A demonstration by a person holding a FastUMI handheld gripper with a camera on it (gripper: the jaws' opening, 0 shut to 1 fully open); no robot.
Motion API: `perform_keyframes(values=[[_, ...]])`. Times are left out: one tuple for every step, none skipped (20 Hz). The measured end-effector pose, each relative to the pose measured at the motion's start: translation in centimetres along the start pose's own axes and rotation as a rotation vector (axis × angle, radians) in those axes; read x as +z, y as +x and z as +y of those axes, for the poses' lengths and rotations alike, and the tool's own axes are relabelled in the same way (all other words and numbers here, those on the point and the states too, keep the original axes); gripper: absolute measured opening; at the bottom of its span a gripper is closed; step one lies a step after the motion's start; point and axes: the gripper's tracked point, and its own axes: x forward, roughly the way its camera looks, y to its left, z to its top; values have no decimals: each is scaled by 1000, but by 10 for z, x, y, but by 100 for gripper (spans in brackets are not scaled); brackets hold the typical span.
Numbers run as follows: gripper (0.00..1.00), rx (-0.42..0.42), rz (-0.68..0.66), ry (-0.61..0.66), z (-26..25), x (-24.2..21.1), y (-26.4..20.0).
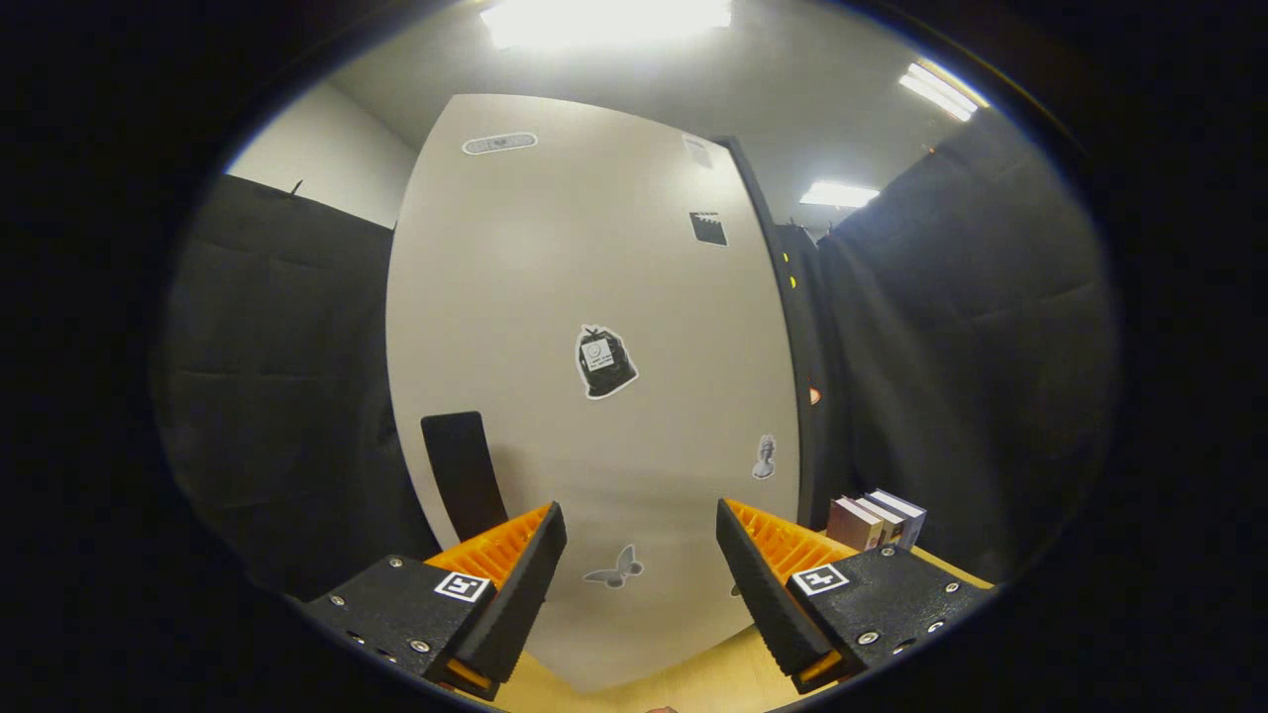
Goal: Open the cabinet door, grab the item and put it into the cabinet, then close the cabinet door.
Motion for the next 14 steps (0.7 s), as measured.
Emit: perform_keyframes(values=[[95,9,9,-6,6,-3,2],[95,18,14,-12,11,-5,2],[95,27,19,-18,16,-7,1],[95,34,22,-24,19,-8,-1],[95,38,25,-30,21,-10,-4],[95,39,26,-35,21,-11,-8],[95,38,28,-40,20,-12,-13],[95,35,26,-42,20,-12,-17],[95,32,23,-45,18,-12,-24],[95,31,19,-48,17,-11,-30],[95,29,16,-55,20,-13,-32],[95,26,13,-62,17,-12,-40],[95,22,11,-68,14,-13,-46],[95,14,9,-72,11,-13,-53]])
